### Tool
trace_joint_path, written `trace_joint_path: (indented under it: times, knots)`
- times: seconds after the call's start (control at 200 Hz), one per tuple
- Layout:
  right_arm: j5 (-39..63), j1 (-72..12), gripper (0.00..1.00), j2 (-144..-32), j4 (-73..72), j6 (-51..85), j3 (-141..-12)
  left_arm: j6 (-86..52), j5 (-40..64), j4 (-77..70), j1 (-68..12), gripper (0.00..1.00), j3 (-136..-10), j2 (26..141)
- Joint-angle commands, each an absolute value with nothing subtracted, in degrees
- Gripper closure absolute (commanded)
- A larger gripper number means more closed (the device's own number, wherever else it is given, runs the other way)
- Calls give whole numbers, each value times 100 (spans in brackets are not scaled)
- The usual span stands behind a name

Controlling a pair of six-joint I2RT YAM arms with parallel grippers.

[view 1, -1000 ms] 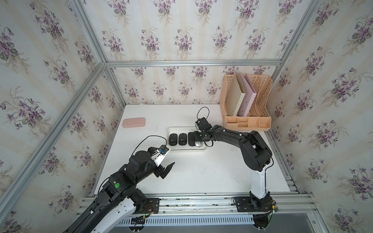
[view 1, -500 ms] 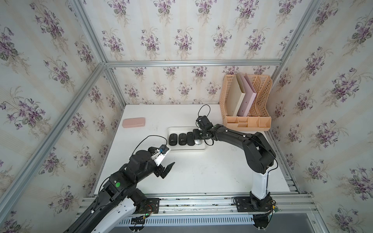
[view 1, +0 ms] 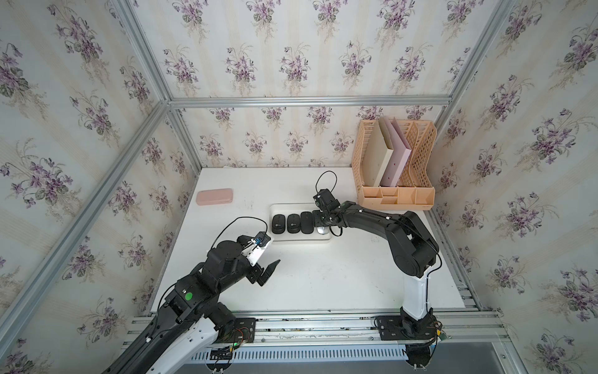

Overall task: Put the mouse in the storage box
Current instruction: Place the mouse in the storage box.

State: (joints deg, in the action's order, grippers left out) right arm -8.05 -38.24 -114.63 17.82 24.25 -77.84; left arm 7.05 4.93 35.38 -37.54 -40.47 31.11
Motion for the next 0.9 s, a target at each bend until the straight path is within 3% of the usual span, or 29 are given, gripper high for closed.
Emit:
trace_joint_path:
  times: [0.0, 0.355, 0.609, 0.764, 0.894]
  knots:
    - [-862, -3830, 43, -11512, 1662, 2530, -7848, 729, 561, 3602, -3753, 1, -4095, 3146]
    - [-996, -3850, 31, -11563, 1763, 2576, -7989, 729, 553, 3612, -3719, 1, -4099, 3164]
    - [-1060, -3856, 28, -11076, 1910, 2602, -7977, 657, 268, 3580, -3672, 1, -4140, 3116]
    - [-1499, -3850, 26, -9842, 1190, 2238, -7171, -484, -1943, 3033, -3674, 1, -4046, 2952]
    - [-2470, -3850, 24, -8355, -356, 1691, -5577, -181, -3420, 932, -3674, 1, -2797, 2678]
